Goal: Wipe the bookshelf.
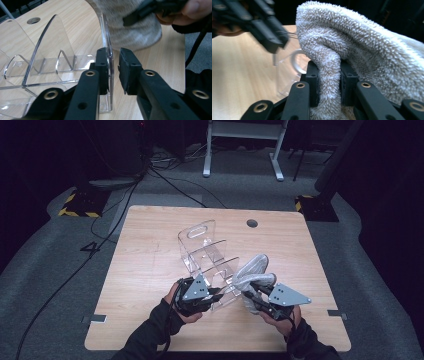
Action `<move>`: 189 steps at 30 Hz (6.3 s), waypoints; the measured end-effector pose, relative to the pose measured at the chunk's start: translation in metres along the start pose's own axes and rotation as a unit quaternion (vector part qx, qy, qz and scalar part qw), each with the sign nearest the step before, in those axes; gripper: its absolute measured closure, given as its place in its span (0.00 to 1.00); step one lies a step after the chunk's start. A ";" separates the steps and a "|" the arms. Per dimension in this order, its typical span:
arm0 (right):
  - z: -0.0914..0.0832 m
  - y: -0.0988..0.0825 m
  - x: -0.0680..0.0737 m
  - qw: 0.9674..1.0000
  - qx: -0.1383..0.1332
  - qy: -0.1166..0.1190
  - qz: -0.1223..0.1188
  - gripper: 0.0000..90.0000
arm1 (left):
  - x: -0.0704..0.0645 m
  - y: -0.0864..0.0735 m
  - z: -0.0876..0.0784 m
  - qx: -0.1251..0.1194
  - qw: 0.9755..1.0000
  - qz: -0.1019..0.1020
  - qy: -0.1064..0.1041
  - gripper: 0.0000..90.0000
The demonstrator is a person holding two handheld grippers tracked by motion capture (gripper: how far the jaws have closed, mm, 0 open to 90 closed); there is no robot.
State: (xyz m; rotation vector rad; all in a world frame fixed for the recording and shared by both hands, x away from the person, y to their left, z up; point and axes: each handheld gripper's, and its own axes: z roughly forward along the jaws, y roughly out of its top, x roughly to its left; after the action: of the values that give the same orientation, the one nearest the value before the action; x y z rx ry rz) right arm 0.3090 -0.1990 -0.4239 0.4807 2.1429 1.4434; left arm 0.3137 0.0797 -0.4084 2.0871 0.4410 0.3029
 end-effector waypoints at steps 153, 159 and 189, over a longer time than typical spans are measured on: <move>0.015 -0.040 0.005 0.995 0.093 0.032 -0.004 0.83 | 0.023 -0.003 -0.026 -0.017 0.998 -0.020 0.064 0.56; 0.014 -0.040 0.002 0.995 0.094 0.028 -0.001 0.82 | 0.025 -0.003 -0.011 0.003 0.998 -0.003 0.068 0.52; 0.012 -0.041 -0.005 0.995 0.096 0.015 0.012 0.82 | 0.041 -0.056 0.041 0.095 0.994 -0.042 0.036 0.35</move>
State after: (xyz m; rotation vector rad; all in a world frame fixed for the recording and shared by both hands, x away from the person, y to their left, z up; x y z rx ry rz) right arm 0.3196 -0.2086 -0.4648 0.5604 2.3191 1.2704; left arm 0.3564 0.0926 -0.4757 2.2401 0.6206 0.2961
